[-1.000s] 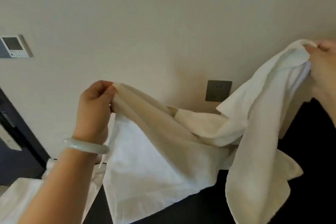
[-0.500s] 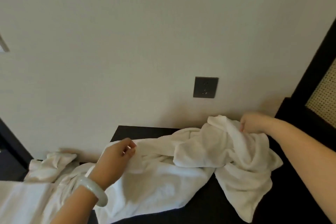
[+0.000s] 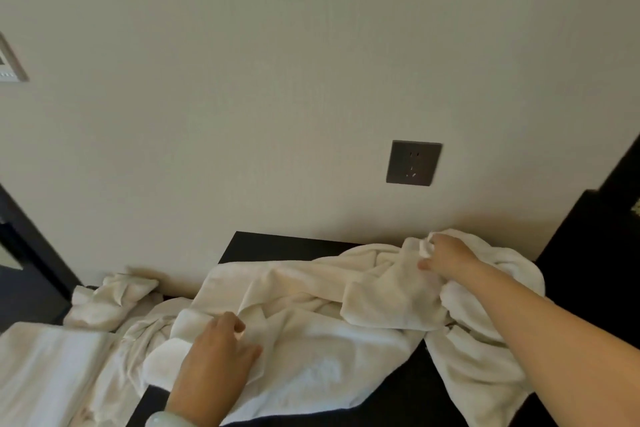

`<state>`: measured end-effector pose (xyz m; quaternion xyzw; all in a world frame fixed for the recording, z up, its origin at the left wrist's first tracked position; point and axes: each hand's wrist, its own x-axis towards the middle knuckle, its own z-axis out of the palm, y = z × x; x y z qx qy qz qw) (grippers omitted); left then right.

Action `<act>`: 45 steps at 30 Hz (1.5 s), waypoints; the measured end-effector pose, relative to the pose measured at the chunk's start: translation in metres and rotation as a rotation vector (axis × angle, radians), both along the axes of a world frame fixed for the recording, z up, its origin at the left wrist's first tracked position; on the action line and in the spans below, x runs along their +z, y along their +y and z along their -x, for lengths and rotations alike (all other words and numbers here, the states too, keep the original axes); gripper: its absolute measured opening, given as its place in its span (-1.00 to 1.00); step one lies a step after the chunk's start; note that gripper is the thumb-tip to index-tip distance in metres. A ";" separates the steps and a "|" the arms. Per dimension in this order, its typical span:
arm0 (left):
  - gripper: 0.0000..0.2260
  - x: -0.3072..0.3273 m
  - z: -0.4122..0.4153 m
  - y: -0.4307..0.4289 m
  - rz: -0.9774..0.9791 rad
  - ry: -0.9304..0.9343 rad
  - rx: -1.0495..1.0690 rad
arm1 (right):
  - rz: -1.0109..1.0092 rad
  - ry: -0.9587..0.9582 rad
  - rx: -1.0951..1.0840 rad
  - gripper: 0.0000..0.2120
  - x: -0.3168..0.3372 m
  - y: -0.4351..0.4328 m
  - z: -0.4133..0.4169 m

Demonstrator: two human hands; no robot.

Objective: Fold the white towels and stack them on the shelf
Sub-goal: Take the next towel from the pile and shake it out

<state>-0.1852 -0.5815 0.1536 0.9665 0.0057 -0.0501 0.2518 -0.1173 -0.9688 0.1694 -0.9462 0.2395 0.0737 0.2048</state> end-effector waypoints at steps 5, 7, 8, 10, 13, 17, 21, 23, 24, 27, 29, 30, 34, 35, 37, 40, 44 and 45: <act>-0.62 0.013 -0.015 -0.033 -0.039 -0.246 -0.208 | -0.613 -0.470 -0.026 -0.93 0.042 -0.008 0.031; -0.61 0.018 -0.026 -0.057 0.016 -0.232 -0.327 | -0.722 -0.725 -0.078 -0.87 0.095 -0.022 0.050; -0.58 0.022 -0.032 -0.070 0.030 -0.229 -0.373 | -0.716 -0.848 -0.064 -0.86 0.127 -0.032 0.060; -0.49 0.031 -0.043 -0.098 0.093 -0.216 -0.438 | -0.649 -1.044 0.030 -0.94 0.193 -0.054 0.085; -0.27 0.044 -0.057 -0.139 0.189 -0.144 -0.579 | -0.545 -1.213 0.222 -0.85 0.271 -0.078 0.120; -0.34 0.055 -0.060 -0.178 0.254 0.003 -0.740 | -0.540 -1.273 0.250 -0.58 0.318 -0.106 0.147; -0.89 0.065 -0.057 -0.189 0.537 -0.063 -0.687 | -0.447 -1.277 0.138 -0.64 0.324 -0.122 0.155; -0.89 0.075 -0.056 -0.187 0.726 -0.012 -0.692 | -0.444 -1.248 0.069 -0.71 0.315 -0.120 0.158; -0.93 0.082 -0.055 -0.185 0.837 0.031 -0.702 | -0.455 -1.235 0.035 -0.75 0.310 -0.119 0.158; -0.86 0.102 -0.053 -0.176 1.083 0.124 -0.724 | -0.496 -1.195 -0.053 -0.86 0.295 -0.115 0.158; -0.89 0.112 -0.052 -0.172 1.130 0.108 -0.759 | -0.512 -1.173 -0.095 -0.90 0.285 -0.111 0.156; -0.88 0.117 -0.051 -0.170 1.140 0.092 -0.767 | -0.518 -1.170 -0.110 -0.90 0.282 -0.108 0.154; -0.75 0.136 -0.052 -0.156 1.173 0.081 -0.744 | -0.540 -1.167 -0.133 -0.90 0.273 -0.099 0.151; -0.74 0.143 -0.053 -0.150 1.181 0.108 -0.751 | -0.541 -1.166 -0.132 -0.90 0.272 -0.098 0.151; -0.79 0.161 -0.058 -0.138 1.141 0.089 -0.764 | -0.530 -1.165 -0.129 -0.90 0.271 -0.098 0.149; -0.82 0.202 -0.071 -0.118 0.987 -0.252 -0.651 | -0.539 -1.173 -0.145 -0.90 0.273 -0.100 0.148; -0.87 0.283 -0.088 -0.074 1.192 -0.641 -0.472 | -0.566 -1.252 -0.217 -0.91 0.285 -0.103 0.145; -0.90 0.299 -0.091 -0.066 1.167 -0.689 -0.505 | -0.563 -1.255 -0.225 -0.92 0.287 -0.103 0.143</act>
